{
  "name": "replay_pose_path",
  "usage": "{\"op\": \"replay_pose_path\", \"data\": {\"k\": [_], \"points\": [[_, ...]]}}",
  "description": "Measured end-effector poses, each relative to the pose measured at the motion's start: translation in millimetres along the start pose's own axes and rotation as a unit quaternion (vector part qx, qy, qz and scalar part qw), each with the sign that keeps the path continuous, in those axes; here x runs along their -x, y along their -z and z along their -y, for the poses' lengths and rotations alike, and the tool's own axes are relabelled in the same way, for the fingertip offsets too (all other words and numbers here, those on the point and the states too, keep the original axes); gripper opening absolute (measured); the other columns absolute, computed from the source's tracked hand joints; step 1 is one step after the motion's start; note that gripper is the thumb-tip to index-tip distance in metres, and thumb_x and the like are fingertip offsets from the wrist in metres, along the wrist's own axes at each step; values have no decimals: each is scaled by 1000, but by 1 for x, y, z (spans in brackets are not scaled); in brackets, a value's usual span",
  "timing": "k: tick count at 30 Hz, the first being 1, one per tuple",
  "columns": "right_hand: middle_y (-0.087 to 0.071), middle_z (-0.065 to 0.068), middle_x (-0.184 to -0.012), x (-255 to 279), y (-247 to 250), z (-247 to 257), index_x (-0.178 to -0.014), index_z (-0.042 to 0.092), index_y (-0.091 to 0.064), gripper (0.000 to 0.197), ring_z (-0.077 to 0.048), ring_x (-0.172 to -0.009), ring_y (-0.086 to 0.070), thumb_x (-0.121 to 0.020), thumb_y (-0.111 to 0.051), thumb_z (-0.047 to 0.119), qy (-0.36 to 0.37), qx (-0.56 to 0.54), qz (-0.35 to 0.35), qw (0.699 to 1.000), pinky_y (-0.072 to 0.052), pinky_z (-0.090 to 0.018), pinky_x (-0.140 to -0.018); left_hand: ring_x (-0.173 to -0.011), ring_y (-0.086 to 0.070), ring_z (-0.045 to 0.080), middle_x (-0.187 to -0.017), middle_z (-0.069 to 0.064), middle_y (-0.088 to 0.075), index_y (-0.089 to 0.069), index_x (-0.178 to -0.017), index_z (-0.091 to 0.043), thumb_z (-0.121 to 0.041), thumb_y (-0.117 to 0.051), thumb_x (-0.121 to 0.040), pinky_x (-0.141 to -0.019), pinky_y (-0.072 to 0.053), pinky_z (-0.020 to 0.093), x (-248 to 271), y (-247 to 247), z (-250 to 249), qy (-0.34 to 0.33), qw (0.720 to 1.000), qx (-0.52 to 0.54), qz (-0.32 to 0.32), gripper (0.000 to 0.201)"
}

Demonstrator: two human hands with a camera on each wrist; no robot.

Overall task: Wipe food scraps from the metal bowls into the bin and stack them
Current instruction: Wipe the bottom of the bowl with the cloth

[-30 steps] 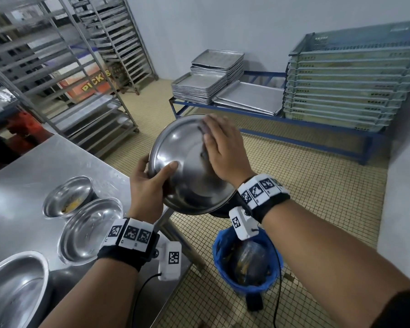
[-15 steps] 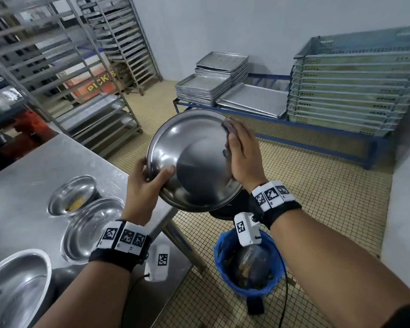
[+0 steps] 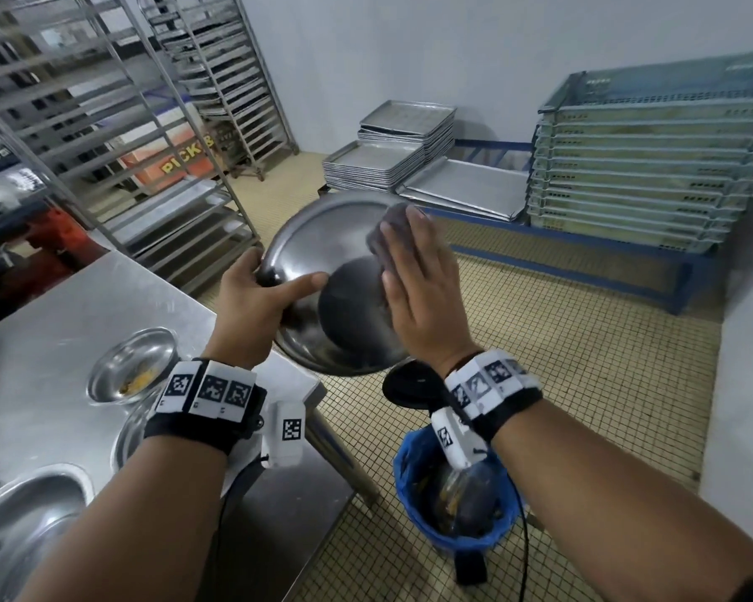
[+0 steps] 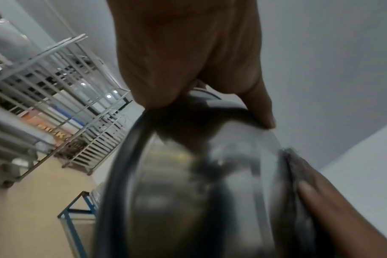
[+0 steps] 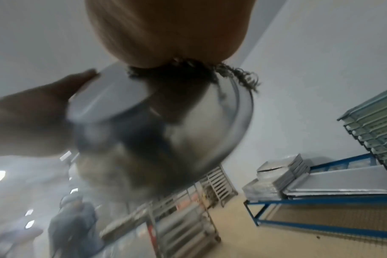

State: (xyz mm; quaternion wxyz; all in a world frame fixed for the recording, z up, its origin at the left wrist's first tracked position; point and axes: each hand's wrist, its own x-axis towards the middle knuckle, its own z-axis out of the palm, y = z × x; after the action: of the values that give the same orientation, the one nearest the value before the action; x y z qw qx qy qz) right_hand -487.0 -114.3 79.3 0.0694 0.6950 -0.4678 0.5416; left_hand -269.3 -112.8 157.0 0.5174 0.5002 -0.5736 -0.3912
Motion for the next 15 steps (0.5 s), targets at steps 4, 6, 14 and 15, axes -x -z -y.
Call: {"op": "replay_pose_path", "data": {"k": [4,6,14,15], "points": [[-8,-16,-168,53,-21,16,-160,19,-18,58,-41,-156,-6,-107,-33,34,-9,40,45,998,-19,-65,-120,-81,-76,19,-84,-3,-77,-62,-98,-19,-21,-92,-62,-71,-62,38,7,-11,-3,-5,996,67,-51,47],[-5,-15,-169,42,-19,10,-160,18,-18,58,-40,-156,-4,-107,-33,35,-57,15,21,998,-16,-63,-122,-83,-76,20,-87,-1,-77,-62,-100,-18,-19,-91,-64,-71,-62,37,13,-14,-3,-10,997,71,-41,46],[-17,-5,-169,-5,-1,-11,-160,12,-26,55,-16,-156,-14,-109,-31,31,-167,-114,-27,979,-26,-47,-124,-87,-78,18,-97,-1,-78,-57,-130,-10,-8,-86,-74,-70,-62,34,23,-19,3,6,987,140,-85,63],[-9,-6,-171,11,-4,-3,-161,12,-21,56,-19,-157,-9,-109,-34,27,-152,-107,-26,982,-25,-51,-124,-85,-78,15,-96,-1,-78,-56,-134,-8,-4,-84,-78,-68,-62,32,23,-19,4,8,984,149,-97,63]]}}
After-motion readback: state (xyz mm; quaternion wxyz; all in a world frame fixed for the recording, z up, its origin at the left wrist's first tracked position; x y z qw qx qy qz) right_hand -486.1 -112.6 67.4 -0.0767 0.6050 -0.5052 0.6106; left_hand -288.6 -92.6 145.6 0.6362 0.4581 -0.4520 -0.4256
